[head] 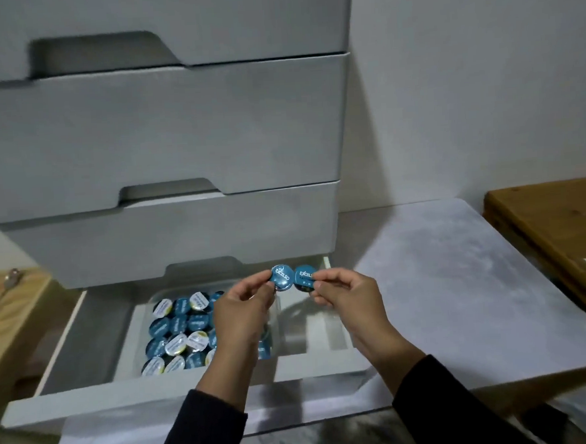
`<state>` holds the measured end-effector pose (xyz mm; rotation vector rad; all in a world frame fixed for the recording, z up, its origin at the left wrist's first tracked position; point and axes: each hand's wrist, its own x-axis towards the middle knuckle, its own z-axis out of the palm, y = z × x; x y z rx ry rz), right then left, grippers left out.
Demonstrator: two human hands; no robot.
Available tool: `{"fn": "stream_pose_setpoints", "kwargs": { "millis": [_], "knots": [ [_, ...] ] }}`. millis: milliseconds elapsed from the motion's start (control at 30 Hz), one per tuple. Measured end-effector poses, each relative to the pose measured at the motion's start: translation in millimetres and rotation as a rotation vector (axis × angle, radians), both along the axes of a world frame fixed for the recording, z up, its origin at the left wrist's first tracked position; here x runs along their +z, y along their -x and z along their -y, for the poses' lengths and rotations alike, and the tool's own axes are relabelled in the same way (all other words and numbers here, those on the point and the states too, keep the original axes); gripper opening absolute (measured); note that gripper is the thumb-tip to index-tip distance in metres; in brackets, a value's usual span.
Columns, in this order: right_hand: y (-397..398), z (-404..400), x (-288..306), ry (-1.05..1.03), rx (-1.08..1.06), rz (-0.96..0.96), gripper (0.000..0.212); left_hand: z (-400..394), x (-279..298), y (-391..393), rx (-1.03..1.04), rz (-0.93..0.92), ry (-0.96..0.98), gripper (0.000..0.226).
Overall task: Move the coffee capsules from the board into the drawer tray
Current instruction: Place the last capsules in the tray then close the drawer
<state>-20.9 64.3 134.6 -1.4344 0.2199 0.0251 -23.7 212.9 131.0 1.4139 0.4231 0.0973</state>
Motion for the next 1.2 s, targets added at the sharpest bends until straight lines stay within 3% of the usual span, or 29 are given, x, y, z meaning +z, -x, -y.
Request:
{"fn": "stream_pose_setpoints", "kwargs": {
  "millis": [300,433,767,933,1100,1200],
  "knots": [
    [-21,-109,-43,-0.031,-0.176,-0.245,0.017,-107,-36,-35,-0.087,-0.200,-0.026,0.016],
    [-33,-123,-52,-0.032,-0.311,-0.326,0.014,-119,-46,-52,-0.157,-0.279,-0.080,0.015],
    [-66,-134,-65,0.210,-0.408,-0.412,0.013,-121,-66,-78,-0.235,-0.363,-0.162,0.015],
    [-77,-135,-70,0.326,-0.325,-0.426,0.021,-122,-72,-88,-0.237,-0.372,-0.209,0.015],
    [-82,-140,-80,0.499,-0.274,-0.302,0.034,-124,-79,-90,-0.269,-0.353,-0.302,0.012],
    [-85,-141,-79,0.635,-0.183,-0.281,0.020,-123,-80,-92,-0.299,-0.334,-0.366,0.013]
  ]
}}
